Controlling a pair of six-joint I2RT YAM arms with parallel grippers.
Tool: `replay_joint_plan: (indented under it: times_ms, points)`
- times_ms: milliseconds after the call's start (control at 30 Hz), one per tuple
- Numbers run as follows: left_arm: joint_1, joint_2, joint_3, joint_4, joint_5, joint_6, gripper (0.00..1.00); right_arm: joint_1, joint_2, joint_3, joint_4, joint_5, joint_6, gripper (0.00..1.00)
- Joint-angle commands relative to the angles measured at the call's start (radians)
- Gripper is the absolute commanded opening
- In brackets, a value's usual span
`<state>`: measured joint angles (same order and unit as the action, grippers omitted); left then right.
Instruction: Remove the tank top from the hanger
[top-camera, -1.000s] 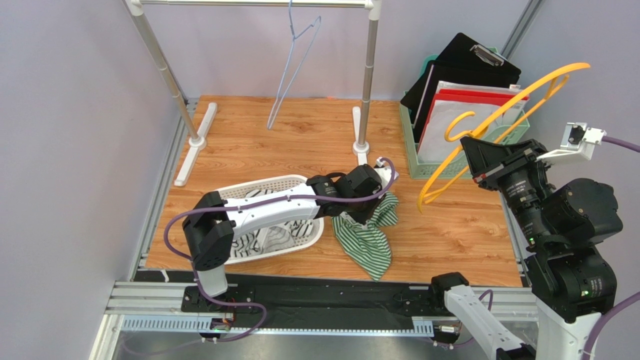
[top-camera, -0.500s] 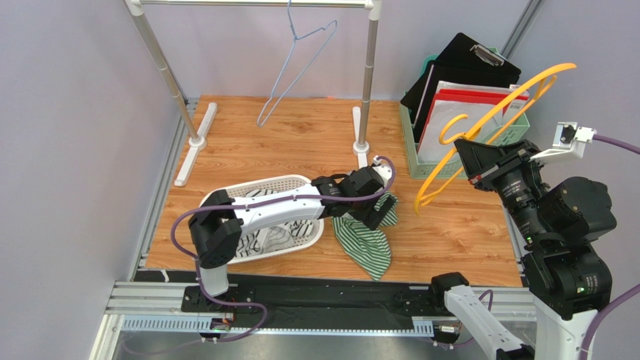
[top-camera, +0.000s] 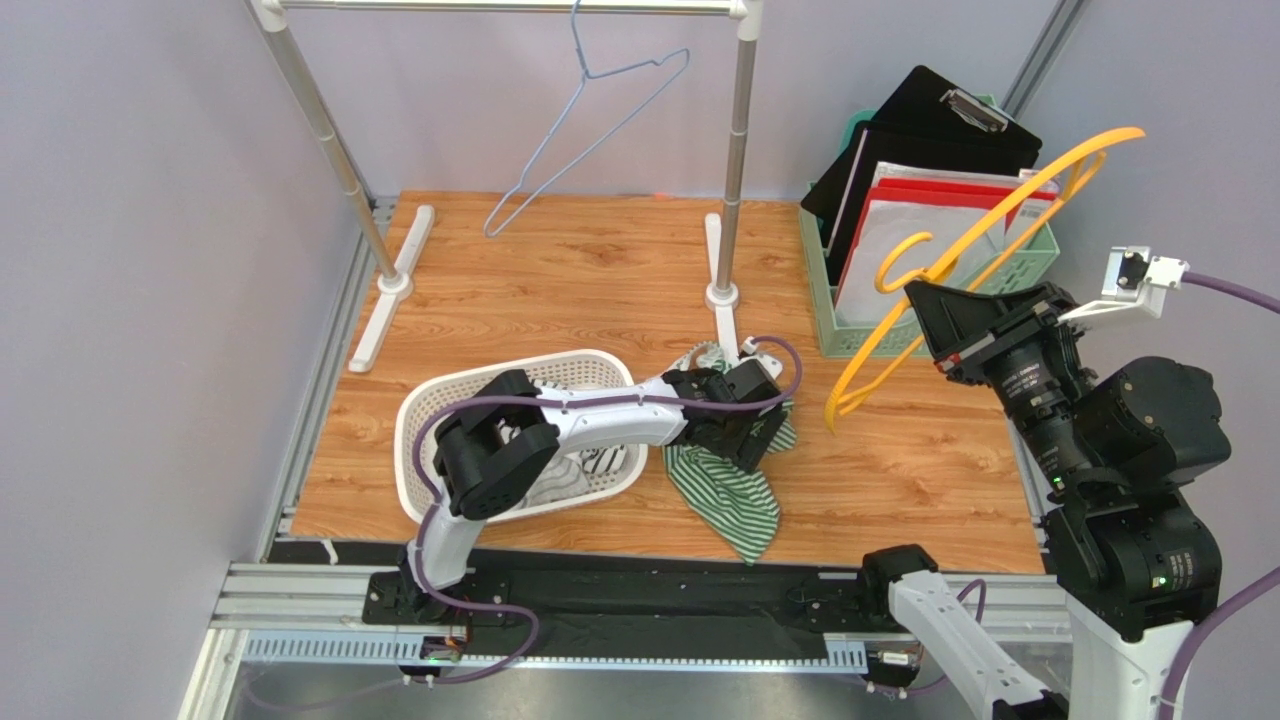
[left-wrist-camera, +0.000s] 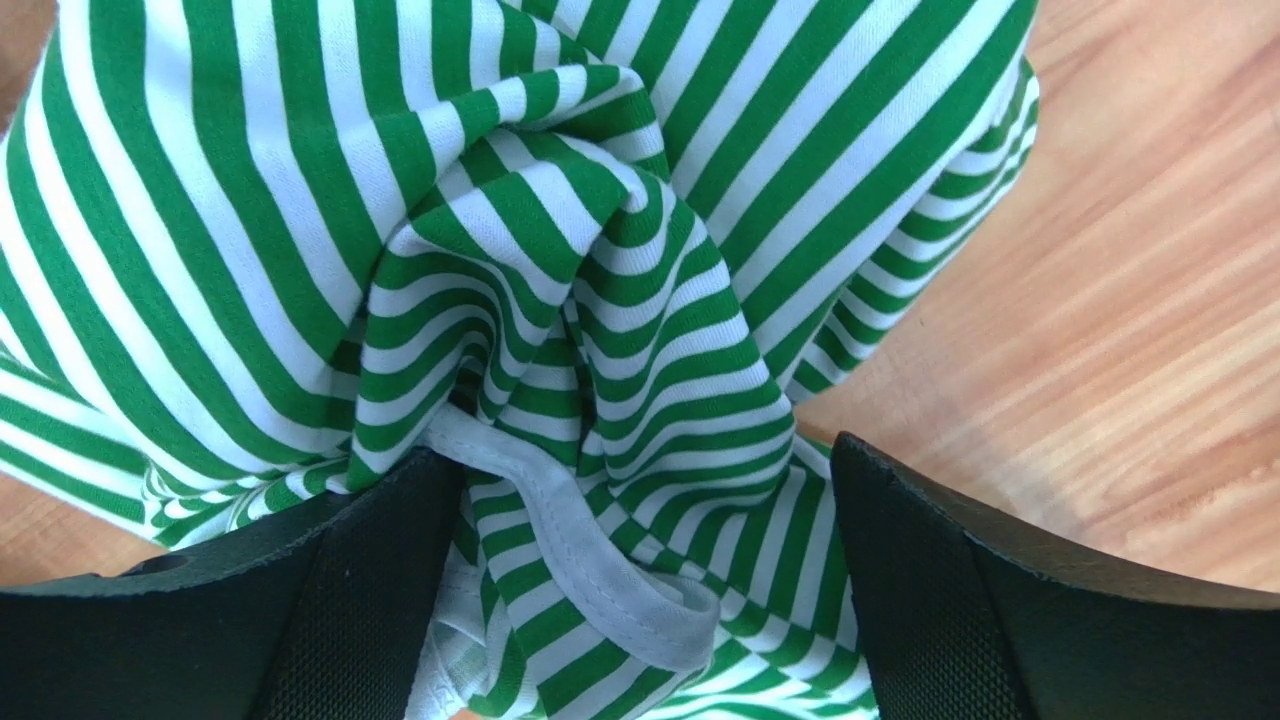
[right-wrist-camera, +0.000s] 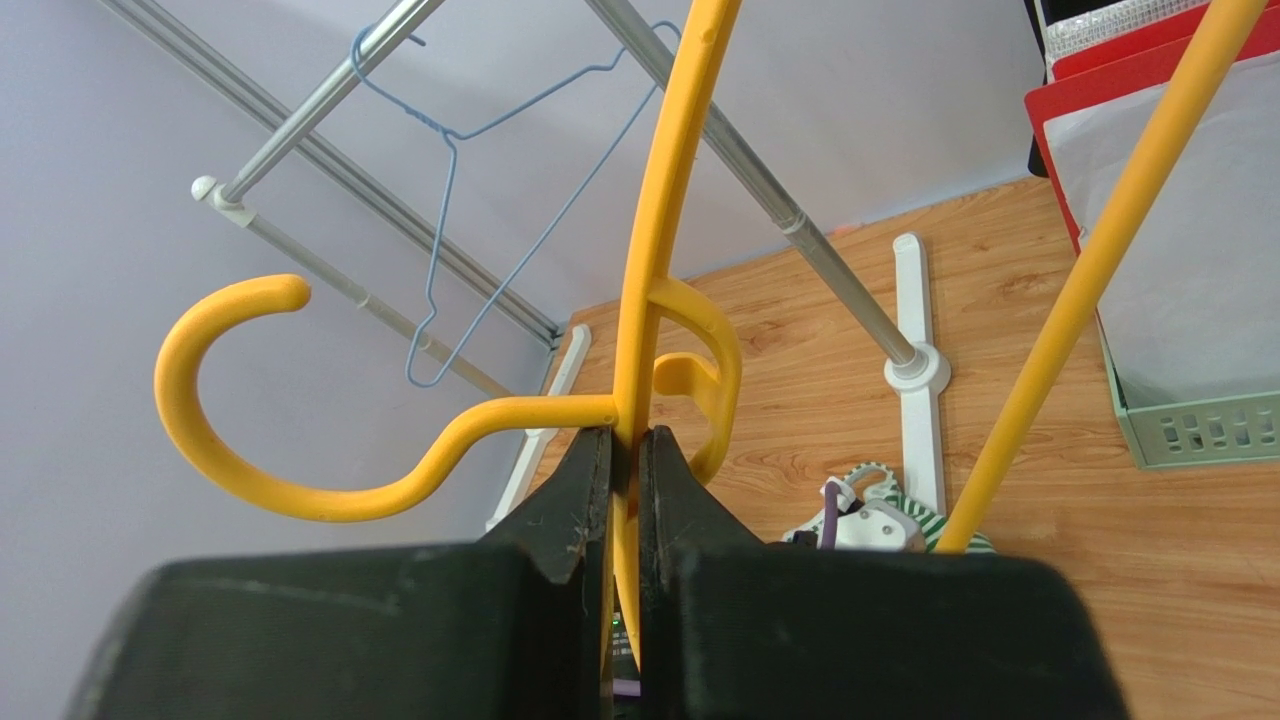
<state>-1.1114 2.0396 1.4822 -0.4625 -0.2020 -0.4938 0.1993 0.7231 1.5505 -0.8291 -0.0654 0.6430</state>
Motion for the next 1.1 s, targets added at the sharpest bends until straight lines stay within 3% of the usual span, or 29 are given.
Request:
replay_joint_plan:
  times_ms: [0,33,167,233,333,433,800,1067]
  points:
    - [-0.005,0.027,-0.019,0.064,-0.007,-0.046,0.90,-0.005,-0.013,-0.007,0.050,-0.027,0.003,0.00]
    - [-0.005,0.031,-0.026,0.073,-0.010,-0.052,0.88,-0.005,-0.013,-0.007,0.050,-0.027,0.001,0.00]
    - [-0.005,0.027,-0.056,0.084,-0.040,-0.065,0.52,-0.005,-0.017,-0.007,0.042,-0.025,-0.003,0.00]
    - [-0.005,0.008,-0.065,0.071,-0.057,-0.063,0.41,-0.006,-0.014,-0.007,0.042,-0.030,-0.002,0.00]
    - [-0.005,-0.056,-0.074,0.050,-0.085,-0.055,0.16,-0.003,-0.013,-0.007,0.042,-0.037,0.000,0.00]
    - [-0.005,-0.152,-0.073,0.004,-0.132,-0.045,0.00,-0.005,-0.011,-0.007,0.042,-0.040,0.001,0.00]
    - [-0.005,-0.550,-0.051,-0.120,-0.200,0.090,0.00,-0.005,-0.017,-0.007,0.051,-0.048,0.012,0.00]
    - [-0.002,-0.839,-0.076,-0.197,-0.269,0.110,0.00,-0.005,-0.013,-0.024,0.068,-0.068,0.024,0.00]
